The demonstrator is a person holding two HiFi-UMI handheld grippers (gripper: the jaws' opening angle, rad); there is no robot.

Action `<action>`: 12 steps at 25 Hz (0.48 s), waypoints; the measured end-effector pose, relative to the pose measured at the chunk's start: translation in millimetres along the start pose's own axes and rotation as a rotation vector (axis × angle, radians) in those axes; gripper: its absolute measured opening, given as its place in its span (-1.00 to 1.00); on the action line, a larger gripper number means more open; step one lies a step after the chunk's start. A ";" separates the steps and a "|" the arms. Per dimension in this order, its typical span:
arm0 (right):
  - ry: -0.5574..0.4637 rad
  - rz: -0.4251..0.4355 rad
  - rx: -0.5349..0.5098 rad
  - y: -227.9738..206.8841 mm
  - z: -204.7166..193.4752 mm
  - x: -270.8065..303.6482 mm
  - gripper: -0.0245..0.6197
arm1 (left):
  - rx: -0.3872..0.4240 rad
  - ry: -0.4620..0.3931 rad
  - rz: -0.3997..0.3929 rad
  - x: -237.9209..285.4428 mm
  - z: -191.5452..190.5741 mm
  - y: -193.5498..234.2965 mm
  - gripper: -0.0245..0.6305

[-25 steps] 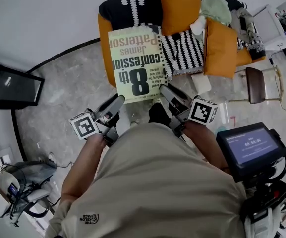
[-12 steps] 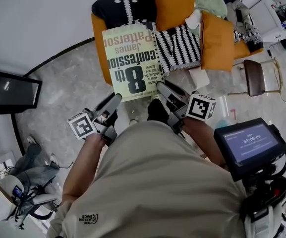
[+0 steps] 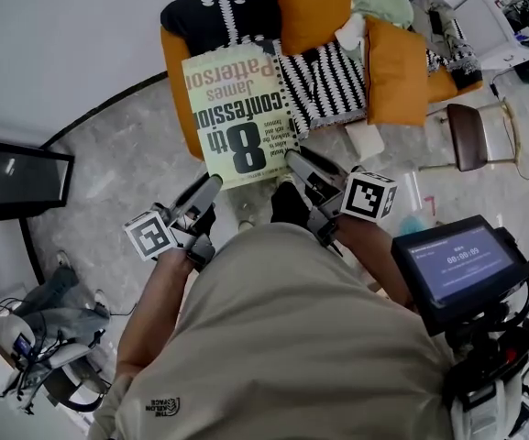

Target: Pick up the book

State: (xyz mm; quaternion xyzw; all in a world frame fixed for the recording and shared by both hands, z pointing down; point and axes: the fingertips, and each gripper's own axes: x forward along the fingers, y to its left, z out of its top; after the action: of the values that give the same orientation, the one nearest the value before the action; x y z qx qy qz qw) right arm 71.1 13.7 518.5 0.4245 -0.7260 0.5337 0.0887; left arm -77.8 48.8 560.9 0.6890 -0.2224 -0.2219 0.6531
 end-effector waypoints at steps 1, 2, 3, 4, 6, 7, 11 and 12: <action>0.000 -0.002 0.001 -0.2 0.0 -0.4 -0.36 | -0.001 0.001 -0.001 0.3 -0.1 0.3 -0.42; 0.000 -0.005 0.001 -0.8 -0.1 -1.0 -0.36 | -0.003 0.003 -0.003 0.8 0.2 0.1 -0.42; -0.001 -0.009 0.001 -1.4 -0.1 -1.5 -0.36 | -0.003 0.004 -0.005 1.4 0.4 -0.2 -0.42; -0.003 -0.011 0.000 -1.8 0.3 -1.9 -0.36 | -0.004 0.006 -0.005 1.9 0.5 -0.2 -0.42; -0.007 -0.013 0.000 -2.1 1.0 -2.3 -0.36 | -0.005 0.010 -0.003 2.4 0.4 0.7 -0.42; -0.007 -0.013 0.001 -2.2 0.6 -2.3 -0.36 | -0.009 0.010 -0.005 2.7 0.3 0.1 -0.42; -0.005 -0.013 0.002 -2.7 -0.2 -2.1 -0.36 | -0.015 0.013 -0.010 3.4 0.4 -0.2 -0.42; -0.005 -0.014 0.002 -3.0 -0.2 -2.1 -0.36 | -0.015 0.014 -0.009 3.3 0.5 0.0 -0.42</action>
State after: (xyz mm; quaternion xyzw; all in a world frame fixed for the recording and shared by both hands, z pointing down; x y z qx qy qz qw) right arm 74.5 14.7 519.5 0.4311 -0.7227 0.5327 0.0901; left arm -75.5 46.5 560.9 0.6865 -0.2130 -0.2215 0.6590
